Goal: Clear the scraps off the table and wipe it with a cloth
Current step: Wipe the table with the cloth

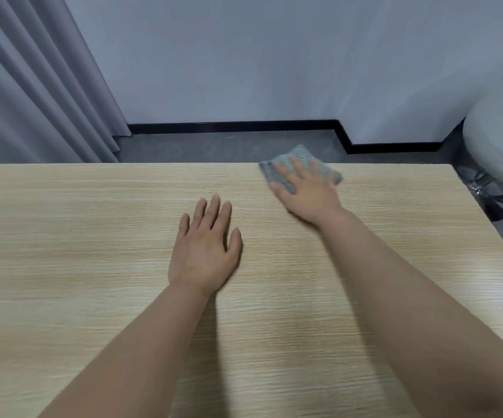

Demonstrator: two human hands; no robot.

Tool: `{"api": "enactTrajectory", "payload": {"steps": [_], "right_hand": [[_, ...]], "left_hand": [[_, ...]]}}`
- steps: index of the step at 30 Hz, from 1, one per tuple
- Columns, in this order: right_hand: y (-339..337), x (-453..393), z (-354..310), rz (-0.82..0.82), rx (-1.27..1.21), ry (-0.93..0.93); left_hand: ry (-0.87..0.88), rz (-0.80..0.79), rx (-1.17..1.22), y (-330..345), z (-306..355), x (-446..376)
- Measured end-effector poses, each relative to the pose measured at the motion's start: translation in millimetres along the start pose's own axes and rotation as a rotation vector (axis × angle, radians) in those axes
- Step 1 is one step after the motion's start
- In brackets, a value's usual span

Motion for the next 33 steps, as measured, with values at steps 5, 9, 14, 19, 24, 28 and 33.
{"api": "enactTrajectory", "payload": {"steps": [5,9,14,19,24,28,33], "right_hand": [[-3.4,14.1,46.6,0.063,-0.076,0.426],[7.6,12.6,-8.9,0.049,-0.088,0.279],[14.3,21.9,-47.7,0.108,0.066,-0.146],[6.0,17.5,14.5,0.175,-0.042,0.183],[18.6,32.9,3.3,0.142,-0.098,0.463],[29.3,39.0,-46.1,0.111,-0.029,0.034],[16.1,40.2,-11.3,0.007,0.023,-0.062]], "left_hand": [[0.005,-0.001,-0.004,-1.2,0.9,0.2],[0.008,-0.004,-0.004,-2.0,1.6,0.8],[0.009,0.01,-0.004,-1.9,1.5,0.5],[0.018,0.004,-0.001,-1.6,1.3,1.8],[0.018,0.008,-0.005,-2.5,2.0,1.0],[0.013,0.008,-0.008,-4.0,3.5,1.7],[0.011,0.001,-0.008,-3.7,2.3,1.8]]}}
Point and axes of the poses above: each hand's wrist, its own x-axis away from the middle knuckle, its own y-axis out of the palm, z = x × y, the point moved 1 cm from there along -x, towards the middle knuckle, and after that the axes turned 9 degrees about -z, right-handed, at the moved point
